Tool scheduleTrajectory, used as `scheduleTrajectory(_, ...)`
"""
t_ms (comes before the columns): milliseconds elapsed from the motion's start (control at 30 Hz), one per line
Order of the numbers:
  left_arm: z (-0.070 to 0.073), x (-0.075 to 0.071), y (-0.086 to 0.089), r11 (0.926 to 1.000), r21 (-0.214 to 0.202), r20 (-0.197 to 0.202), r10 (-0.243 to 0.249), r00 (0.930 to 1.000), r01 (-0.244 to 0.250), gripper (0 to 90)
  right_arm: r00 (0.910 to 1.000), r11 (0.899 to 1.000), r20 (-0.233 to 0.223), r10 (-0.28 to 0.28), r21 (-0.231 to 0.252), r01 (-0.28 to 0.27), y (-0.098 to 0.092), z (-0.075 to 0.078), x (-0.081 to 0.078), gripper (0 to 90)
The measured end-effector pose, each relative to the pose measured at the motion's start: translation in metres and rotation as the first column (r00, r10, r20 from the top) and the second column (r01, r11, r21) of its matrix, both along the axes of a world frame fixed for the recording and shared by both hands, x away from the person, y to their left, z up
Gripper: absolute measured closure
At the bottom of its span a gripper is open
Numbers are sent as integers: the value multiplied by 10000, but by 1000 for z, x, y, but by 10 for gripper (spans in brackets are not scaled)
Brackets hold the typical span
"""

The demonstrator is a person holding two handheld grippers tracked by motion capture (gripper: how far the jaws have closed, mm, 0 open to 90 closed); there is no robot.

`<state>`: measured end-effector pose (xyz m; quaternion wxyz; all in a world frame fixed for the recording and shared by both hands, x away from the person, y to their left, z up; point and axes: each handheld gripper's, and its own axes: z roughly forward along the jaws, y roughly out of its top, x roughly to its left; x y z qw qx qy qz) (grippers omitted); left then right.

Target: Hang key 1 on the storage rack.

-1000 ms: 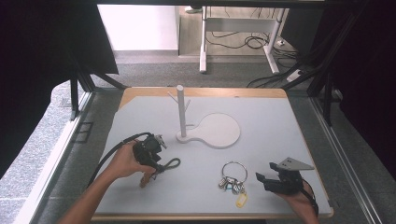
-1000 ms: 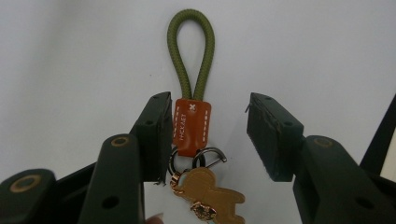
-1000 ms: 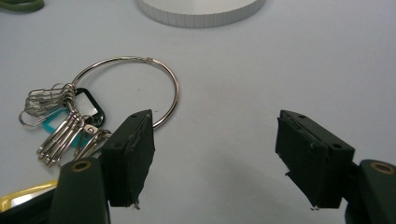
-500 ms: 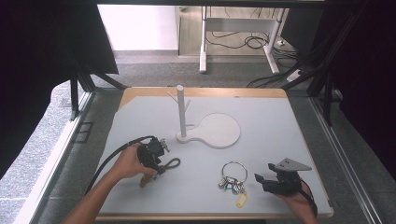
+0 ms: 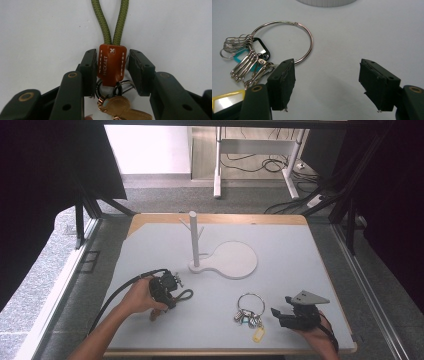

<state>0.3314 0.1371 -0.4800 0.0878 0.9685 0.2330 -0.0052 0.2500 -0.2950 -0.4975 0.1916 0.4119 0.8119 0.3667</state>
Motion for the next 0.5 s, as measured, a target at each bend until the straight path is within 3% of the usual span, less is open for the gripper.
scheduleTrajectory(500, 1, -5, -2, 10000, 4, 168, -84, 9998, 84, 668, 10000, 9998, -8, -25, -209, 25, 2, -2, 0, 298)
